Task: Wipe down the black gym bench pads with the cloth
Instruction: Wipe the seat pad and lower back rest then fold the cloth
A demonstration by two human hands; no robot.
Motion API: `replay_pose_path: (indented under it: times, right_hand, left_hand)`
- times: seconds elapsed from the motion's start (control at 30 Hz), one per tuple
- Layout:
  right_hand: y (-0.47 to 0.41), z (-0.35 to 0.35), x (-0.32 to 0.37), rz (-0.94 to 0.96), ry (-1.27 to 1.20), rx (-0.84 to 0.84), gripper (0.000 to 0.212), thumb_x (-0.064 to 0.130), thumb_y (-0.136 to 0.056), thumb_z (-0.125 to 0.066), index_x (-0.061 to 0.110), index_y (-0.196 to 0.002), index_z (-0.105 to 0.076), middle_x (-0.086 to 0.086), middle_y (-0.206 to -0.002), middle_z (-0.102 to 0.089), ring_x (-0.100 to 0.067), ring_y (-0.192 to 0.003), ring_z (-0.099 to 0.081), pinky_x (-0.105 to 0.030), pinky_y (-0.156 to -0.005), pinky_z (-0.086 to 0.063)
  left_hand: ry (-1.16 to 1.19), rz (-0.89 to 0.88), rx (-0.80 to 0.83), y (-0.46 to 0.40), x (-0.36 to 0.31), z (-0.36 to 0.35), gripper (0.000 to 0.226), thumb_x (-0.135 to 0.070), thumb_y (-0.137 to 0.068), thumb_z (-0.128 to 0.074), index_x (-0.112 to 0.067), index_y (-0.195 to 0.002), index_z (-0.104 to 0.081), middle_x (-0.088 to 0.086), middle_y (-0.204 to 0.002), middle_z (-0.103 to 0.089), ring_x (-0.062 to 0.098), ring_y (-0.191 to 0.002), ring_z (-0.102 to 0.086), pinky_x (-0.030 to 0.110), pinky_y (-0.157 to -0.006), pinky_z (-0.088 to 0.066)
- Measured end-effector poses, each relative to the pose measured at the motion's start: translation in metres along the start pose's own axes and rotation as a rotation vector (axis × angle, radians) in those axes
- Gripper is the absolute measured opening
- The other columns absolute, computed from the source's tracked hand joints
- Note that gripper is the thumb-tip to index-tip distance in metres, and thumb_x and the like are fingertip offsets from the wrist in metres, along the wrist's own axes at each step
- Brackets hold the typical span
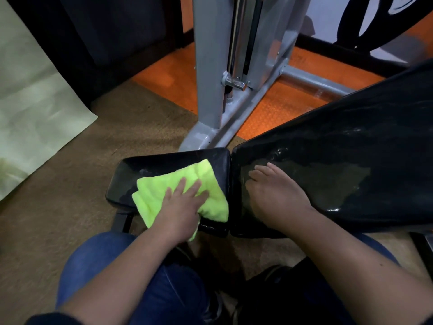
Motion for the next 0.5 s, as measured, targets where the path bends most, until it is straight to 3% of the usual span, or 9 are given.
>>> replay_pose_path:
  times: [0.1,0.27,0.4,0.5]
  right_hand:
    - [0.0,-0.002,0.0,0.0,-0.005,0.003,0.034,0.024,-0.096,-0.039,0.017,-0.12,-0.061,-0.008,-0.134,-0.056,-0.027,-0.137,-0.04,-0.044,-0.122,-0.016]
    - [-0.003,0.001,0.003,-0.007,-0.04,-0.02,0.034,0.023,-0.098,-0.037,0.016,-0.122,-0.061,-0.008,-0.134,-0.055,-0.027,-0.138,-0.038,-0.043,-0.122,-0.014]
    - [-0.004,0.0,0.003,-0.009,-0.048,0.0,0.037,0.023,-0.099,-0.035,0.016,-0.127,-0.059,-0.008,-0.14,-0.052,-0.027,-0.142,-0.034,-0.043,-0.123,-0.012]
    - [-0.004,0.001,0.002,-0.015,-0.067,-0.004,0.036,0.023,-0.098,-0.038,0.016,-0.127,-0.059,-0.008,-0.139,-0.052,-0.027,-0.141,-0.034,-0.043,-0.123,-0.011]
  left_hand:
    - [-0.032,-0.112,0.05,0.01,-0.004,-0.01,0.078,-0.005,-0.086,-0.038,-0.042,-0.151,-0.017,-0.015,-0.161,0.005,0.023,-0.148,0.015,0.053,-0.12,-0.003]
    - [-0.018,0.001,-0.043,-0.02,0.0,0.005,0.073,-0.008,-0.086,-0.042,-0.04,-0.149,-0.024,-0.01,-0.163,-0.003,0.028,-0.149,0.007,0.058,-0.118,-0.007]
    - [-0.053,-0.112,0.017,-0.013,-0.005,-0.004,0.076,-0.006,-0.085,-0.041,-0.042,-0.149,-0.022,-0.013,-0.162,-0.001,0.023,-0.149,0.011,0.054,-0.119,-0.003]
    - [-0.006,0.01,-0.039,-0.035,0.014,0.011,0.073,-0.005,-0.084,-0.04,-0.041,-0.148,-0.029,-0.011,-0.162,-0.006,0.025,-0.15,0.005,0.055,-0.119,-0.007]
Point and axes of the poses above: each hand's wrist, its own y-axis away from the middle knuckle, its own z-axis out of the back of the hand, x = y × z, the point moved 6 cm from there along -y, towards the middle knuckle
